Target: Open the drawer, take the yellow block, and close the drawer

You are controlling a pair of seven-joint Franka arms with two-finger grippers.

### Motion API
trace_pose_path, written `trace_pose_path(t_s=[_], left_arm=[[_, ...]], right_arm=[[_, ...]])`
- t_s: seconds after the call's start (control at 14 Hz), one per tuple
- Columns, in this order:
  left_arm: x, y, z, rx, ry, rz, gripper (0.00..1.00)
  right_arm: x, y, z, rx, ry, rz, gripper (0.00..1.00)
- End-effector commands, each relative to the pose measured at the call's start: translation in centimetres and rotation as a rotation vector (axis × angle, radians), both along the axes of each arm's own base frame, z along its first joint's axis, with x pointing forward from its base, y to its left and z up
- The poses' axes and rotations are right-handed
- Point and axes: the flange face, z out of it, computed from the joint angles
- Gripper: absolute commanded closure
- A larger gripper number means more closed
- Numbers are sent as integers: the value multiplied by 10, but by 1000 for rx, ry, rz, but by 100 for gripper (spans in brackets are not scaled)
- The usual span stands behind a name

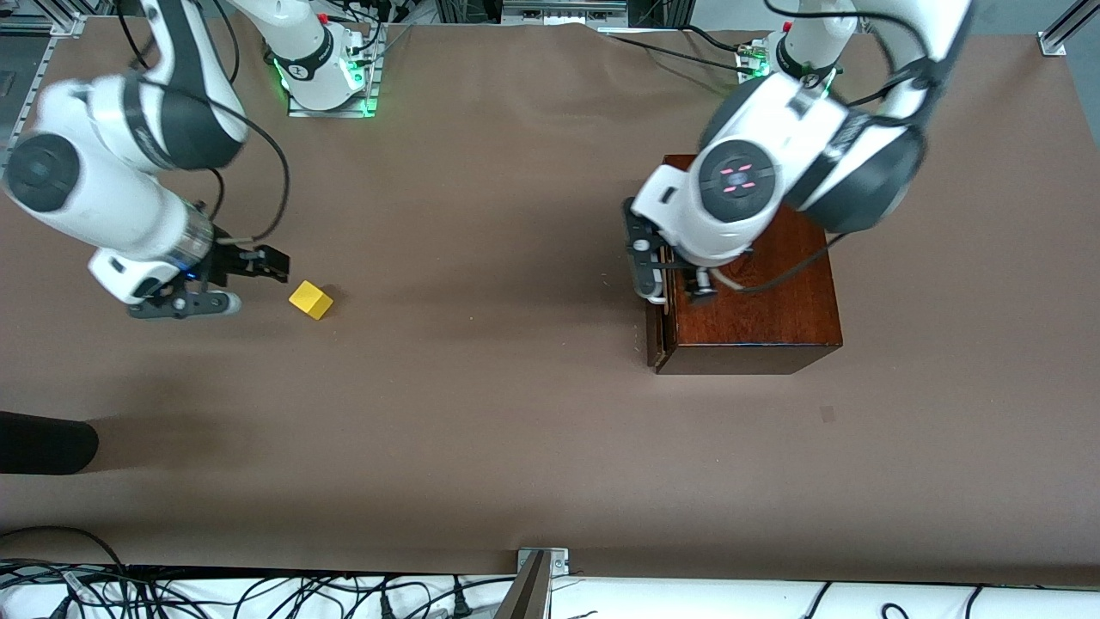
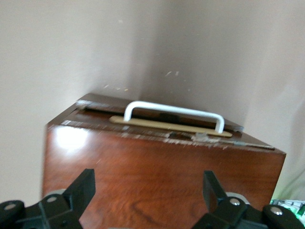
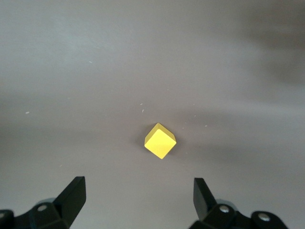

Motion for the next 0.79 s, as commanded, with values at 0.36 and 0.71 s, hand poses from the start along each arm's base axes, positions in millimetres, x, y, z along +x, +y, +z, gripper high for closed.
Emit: trace_pose_path(t_s=[0.36, 0.71], left_arm=[[33, 129, 125, 96, -146, 190, 0], [35, 184, 160, 65, -273, 488, 0]], right_arm=[[-20, -1, 105, 33, 18, 58, 0], [-29, -17, 117, 69, 40, 74, 0]])
